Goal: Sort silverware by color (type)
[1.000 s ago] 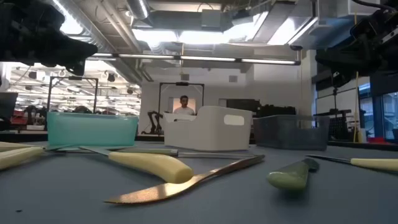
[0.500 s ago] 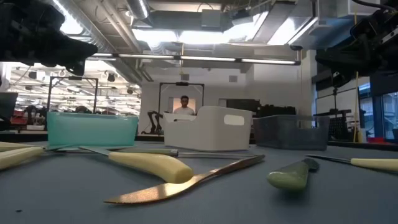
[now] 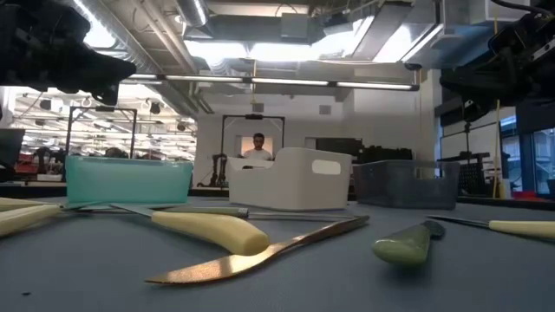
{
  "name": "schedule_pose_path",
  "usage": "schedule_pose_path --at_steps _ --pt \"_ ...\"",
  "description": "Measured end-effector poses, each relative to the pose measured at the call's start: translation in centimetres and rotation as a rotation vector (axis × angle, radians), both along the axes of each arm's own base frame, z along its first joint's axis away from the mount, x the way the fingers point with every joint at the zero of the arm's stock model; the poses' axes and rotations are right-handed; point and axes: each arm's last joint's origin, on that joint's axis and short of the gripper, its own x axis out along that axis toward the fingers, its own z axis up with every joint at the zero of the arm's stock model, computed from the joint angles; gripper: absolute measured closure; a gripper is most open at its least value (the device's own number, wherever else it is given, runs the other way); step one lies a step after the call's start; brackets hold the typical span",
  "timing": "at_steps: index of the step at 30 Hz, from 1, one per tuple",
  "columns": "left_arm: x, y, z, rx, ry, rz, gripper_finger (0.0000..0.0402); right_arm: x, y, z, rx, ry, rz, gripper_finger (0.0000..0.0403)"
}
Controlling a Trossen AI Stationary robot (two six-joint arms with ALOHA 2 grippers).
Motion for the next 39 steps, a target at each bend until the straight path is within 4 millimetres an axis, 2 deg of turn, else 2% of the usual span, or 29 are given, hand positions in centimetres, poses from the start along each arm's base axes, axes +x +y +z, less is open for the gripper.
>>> schedule_pose_path --at_steps 12,16,24,28,31,34,39 --pt "0.0 0.0 0.0 0.000 0.001 0.000 0.0401 0.0 0.0 0.2 0.013 -0.027 0.000 0.0390" --pt "0.0 0.0 0.0 0.000 0.000 0.000 0.0401 -0.1 -0.1 0.6 0.091 -0.048 -0.021 0.0342" --pt "0.0 0.0 0.0 0.000 0.000 0.000 0.0401 -0.3 -0.2 1.7 0.121 -0.086 -0.061 0.0183" --pt "0.0 0.0 0.0 0.000 0.000 0.000 0.0401 -0.5 -0.2 2.4 0.121 -0.106 -0.059 0.0126" --pt "0.0 0.0 0.0 0.000 0.000 0.000 0.0401 -0.6 -0.2 2.9 0.121 -0.122 -0.051 0.0103" --pt "0.0 0.0 0.0 0.000 0.000 0.000 0.0401 -0.9 -0.1 3.9 0.120 -0.148 -0.039 0.0096" --pt "0.0 0.0 0.0 0.000 0.000 0.002 0.0401 -1.7 0.0 6.5 0.110 -0.214 -0.001 0.0096"
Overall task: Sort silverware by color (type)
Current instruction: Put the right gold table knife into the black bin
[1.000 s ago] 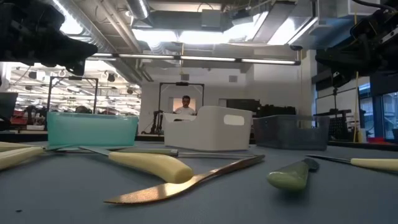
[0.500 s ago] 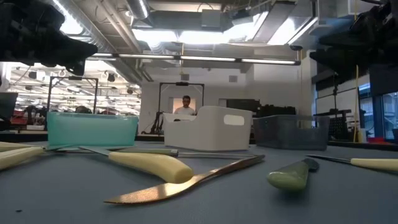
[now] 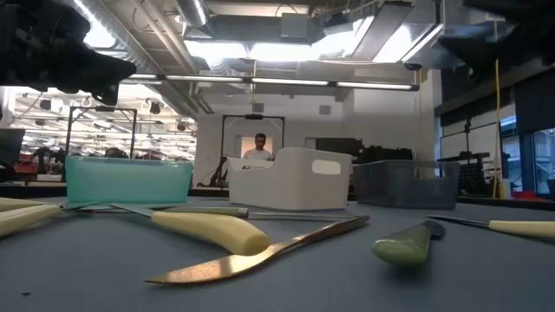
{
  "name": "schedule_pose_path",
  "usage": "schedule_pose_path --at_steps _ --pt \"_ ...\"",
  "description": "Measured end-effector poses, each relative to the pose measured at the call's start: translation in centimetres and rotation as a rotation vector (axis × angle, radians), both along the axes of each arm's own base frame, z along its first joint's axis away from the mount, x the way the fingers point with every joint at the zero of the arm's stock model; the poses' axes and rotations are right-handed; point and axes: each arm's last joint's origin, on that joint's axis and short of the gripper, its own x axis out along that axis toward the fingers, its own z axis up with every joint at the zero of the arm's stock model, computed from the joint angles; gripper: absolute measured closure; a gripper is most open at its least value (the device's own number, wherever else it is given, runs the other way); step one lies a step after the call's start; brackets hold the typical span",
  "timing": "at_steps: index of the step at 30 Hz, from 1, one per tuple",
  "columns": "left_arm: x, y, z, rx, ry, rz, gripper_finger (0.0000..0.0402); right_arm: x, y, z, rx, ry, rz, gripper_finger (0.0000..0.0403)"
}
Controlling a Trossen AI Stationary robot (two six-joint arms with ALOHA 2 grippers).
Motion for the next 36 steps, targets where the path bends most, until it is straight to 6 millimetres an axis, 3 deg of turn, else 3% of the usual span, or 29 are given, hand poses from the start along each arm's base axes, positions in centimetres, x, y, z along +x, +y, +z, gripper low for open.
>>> schedule_pose_path --at_steps 5,10,18,26,31,36 --pt "0.0 0.0 0.0 0.000 0.000 0.001 0.0401 -0.9 0.0 4.0 -0.004 -0.033 0.015 0.0095" --pt "0.0 0.0 0.0 0.000 0.000 0.002 0.0401 -0.7 0.1 7.8 0.003 0.068 0.024 0.0095" --pt "0.0 0.0 0.0 0.000 0.000 0.007 0.0401 2.8 0.1 11.4 0.050 0.455 0.044 0.0095" --pt "0.0 0.0 0.0 0.000 0.000 0.007 0.0401 5.9 0.3 12.1 0.266 0.907 0.031 0.0095" --pt "0.0 0.0 0.0 0.000 0.000 0.007 0.0401 7.9 1.1 10.6 0.366 1.131 0.049 0.0095" --pt "0.0 0.0 0.0 0.000 0.000 0.007 0.0401 9.1 3.2 9.4 0.339 1.238 0.057 0.0095"
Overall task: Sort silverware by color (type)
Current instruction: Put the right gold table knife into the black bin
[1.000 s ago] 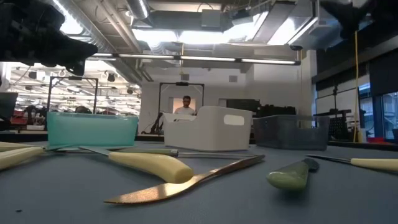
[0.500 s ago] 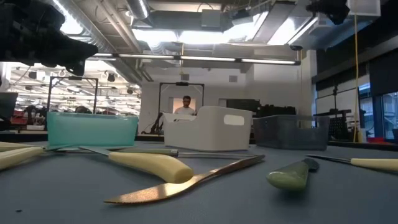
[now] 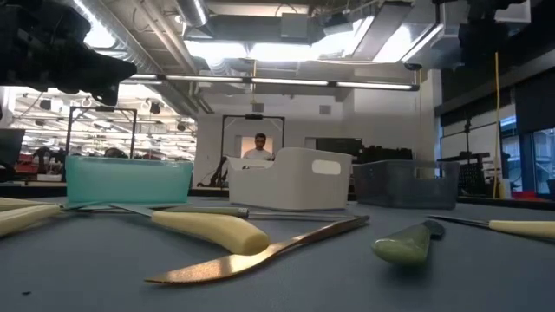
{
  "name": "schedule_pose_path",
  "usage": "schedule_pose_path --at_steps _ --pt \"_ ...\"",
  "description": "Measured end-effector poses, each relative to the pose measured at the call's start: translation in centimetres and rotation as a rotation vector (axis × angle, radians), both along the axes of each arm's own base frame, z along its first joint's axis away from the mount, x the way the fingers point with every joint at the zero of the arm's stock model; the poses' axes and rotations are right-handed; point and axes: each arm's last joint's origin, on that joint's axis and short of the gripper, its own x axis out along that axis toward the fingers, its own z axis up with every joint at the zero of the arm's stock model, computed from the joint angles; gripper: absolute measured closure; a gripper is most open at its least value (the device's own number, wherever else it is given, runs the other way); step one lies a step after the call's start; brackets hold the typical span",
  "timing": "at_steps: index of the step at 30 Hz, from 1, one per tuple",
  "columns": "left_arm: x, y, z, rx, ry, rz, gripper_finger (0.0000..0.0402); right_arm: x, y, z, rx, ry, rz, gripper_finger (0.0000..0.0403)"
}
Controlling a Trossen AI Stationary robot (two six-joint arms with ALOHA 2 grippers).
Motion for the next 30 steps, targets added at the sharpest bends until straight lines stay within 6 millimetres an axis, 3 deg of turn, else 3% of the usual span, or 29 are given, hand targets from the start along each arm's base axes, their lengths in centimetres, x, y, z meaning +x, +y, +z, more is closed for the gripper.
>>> schedule_pose_path --at_steps 8,15,30 --pt "0.0 0.0 0.0 0.000 0.000 0.001 0.0401 0.2 3.7 -1.7 -0.066 0.120 -0.077 0.0095" --pt "0.0 0.0 0.0 0.000 0.000 0.001 0.0401 -0.4 6.2 -4.8 -0.091 0.236 -0.122 0.0095" --pt "0.0 0.0 0.0 0.000 0.000 0.001 0.0401 -1.7 8.8 -10.5 -0.154 0.467 -0.117 0.0095"
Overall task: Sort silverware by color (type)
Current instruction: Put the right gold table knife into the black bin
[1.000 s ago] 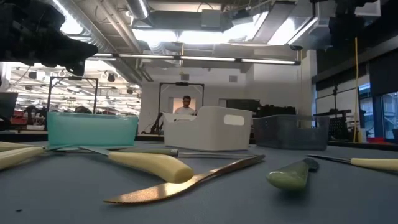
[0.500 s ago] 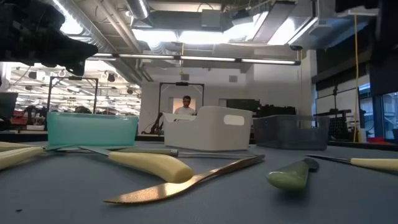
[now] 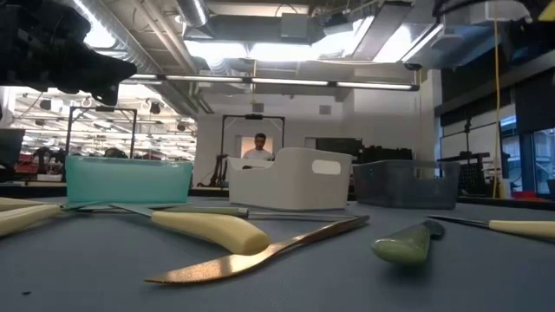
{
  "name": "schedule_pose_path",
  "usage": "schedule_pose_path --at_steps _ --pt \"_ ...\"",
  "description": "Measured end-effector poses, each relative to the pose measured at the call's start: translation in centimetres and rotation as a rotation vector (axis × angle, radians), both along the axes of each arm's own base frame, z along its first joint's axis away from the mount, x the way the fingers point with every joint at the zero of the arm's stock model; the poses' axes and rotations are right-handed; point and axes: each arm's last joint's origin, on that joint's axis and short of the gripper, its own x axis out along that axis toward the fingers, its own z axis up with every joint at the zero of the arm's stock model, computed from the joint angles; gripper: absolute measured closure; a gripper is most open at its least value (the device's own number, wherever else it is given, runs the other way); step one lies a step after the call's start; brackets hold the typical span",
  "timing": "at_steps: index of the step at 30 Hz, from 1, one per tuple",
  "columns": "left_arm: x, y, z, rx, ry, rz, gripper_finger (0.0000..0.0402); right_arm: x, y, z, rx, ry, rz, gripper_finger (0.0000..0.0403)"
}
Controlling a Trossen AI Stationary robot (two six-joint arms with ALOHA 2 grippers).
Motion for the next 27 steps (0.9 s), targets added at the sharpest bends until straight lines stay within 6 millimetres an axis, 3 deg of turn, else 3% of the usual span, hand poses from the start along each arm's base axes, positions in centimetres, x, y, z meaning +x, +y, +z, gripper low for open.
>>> schedule_pose_path --at_steps 13,27 --pt "0.0 0.0 0.0 0.000 0.000 0.000 0.0401 0.5 0.7 -4.0 0.049 0.086 0.009 0.0095" --pt "0.0 0.0 0.0 0.000 0.000 0.000 0.0401 -0.1 0.3 -6.4 0.046 0.118 0.008 0.0095"
